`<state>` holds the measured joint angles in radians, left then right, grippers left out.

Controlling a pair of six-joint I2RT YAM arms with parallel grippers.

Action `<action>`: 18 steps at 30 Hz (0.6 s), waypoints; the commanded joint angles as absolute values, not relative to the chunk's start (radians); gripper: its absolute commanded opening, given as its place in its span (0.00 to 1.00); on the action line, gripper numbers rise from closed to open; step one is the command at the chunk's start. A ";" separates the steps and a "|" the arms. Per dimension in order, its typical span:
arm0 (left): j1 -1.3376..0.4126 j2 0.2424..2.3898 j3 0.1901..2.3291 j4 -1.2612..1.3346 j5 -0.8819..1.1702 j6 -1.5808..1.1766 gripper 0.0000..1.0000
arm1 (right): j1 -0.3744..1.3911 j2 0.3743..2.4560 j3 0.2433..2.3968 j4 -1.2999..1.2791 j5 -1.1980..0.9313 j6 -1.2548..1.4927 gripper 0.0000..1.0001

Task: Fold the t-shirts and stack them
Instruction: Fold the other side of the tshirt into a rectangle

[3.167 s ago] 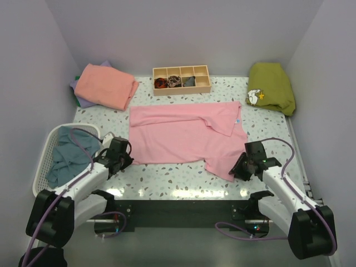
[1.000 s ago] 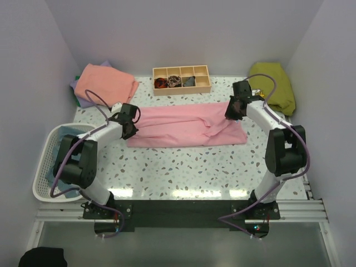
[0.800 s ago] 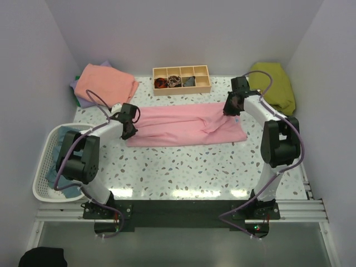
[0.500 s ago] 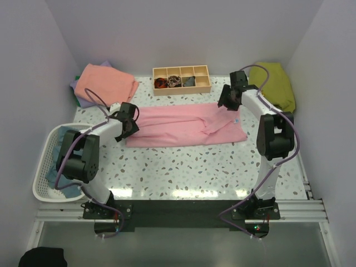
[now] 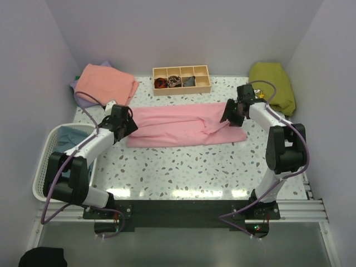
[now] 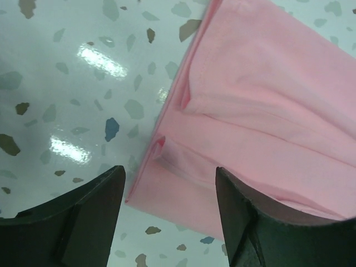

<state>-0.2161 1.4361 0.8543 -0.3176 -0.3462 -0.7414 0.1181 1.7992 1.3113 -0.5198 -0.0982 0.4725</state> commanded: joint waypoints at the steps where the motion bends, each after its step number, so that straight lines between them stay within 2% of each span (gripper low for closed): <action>1: -0.212 1.422 0.819 -0.204 -0.187 -0.689 0.70 | 0.124 1.746 1.221 -0.459 -0.181 0.512 0.54; 11: -0.212 1.453 0.822 -0.201 -0.121 -0.690 0.69 | 0.126 1.759 1.167 -0.359 -0.238 0.540 0.53; 18: -0.212 1.453 0.819 -0.212 -0.129 -0.690 0.69 | 0.126 1.854 1.249 -0.368 -0.250 0.546 0.53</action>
<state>-0.2161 1.4544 0.8192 -0.2432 -0.1375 -0.7116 0.1196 1.8091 1.1816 -0.4023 -0.2207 0.5316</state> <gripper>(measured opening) 0.695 0.534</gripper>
